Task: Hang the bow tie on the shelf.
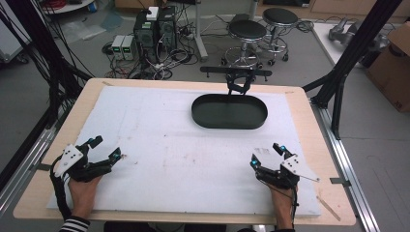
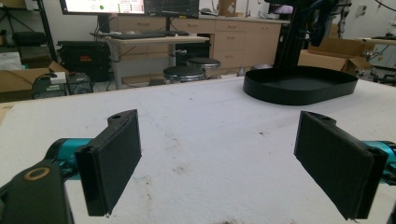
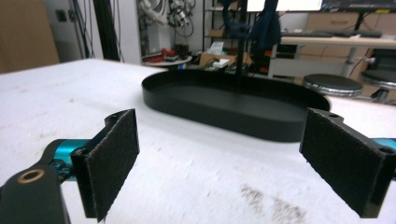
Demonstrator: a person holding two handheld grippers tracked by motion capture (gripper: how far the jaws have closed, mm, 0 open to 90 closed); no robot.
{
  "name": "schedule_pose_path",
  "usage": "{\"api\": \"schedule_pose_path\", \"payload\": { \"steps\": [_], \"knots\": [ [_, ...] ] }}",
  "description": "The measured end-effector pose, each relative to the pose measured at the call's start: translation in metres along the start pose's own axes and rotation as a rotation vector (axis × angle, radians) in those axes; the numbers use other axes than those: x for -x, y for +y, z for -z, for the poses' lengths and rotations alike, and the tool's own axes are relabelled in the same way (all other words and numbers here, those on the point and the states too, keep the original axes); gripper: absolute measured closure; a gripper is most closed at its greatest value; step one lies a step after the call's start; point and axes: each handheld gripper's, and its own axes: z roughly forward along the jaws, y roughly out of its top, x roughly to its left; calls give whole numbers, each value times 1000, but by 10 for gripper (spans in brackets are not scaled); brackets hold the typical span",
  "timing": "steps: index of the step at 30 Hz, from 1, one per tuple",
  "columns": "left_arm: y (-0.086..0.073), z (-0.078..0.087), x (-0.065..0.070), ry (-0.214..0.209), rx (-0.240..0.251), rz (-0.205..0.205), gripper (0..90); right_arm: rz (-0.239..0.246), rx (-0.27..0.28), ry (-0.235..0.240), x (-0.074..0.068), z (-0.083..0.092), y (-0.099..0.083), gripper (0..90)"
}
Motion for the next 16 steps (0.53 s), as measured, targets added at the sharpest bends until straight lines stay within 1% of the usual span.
{"api": "schedule_pose_path", "payload": {
  "steps": [1, 2, 3, 4, 6, 10, 14, 16],
  "knots": [
    [0, 0, 0, 0, -1, -1, 151, 9, -4, -1, -1, 0, -1, 109],
    [0, 0, 0, 1, 1, -2, 151, 16, 11, -8, -2, 1, -1, 109],
    [0, 0, 0, 1, 0, -3, 151, 15, 21, -10, -2, 2, -2, 110],
    [0, 0, 0, 0, 1, -2, 151, 4, 21, -5, -2, 2, -2, 109],
    [0, 0, 0, 1, 1, -3, 151, 7, 36, -11, -2, 3, -3, 110],
    [0, 0, 0, 1, 0, -5, 151, 0, 36, -4, -3, 4, -3, 109],
    [0, 0, 1, 1, 1, -3, 151, 10, 49, -3, -3, 5, -4, 109],
    [0, 0, 1, 1, 2, -4, 151, 1, 58, -4, -3, 6, -4, 109]
  ]
}}
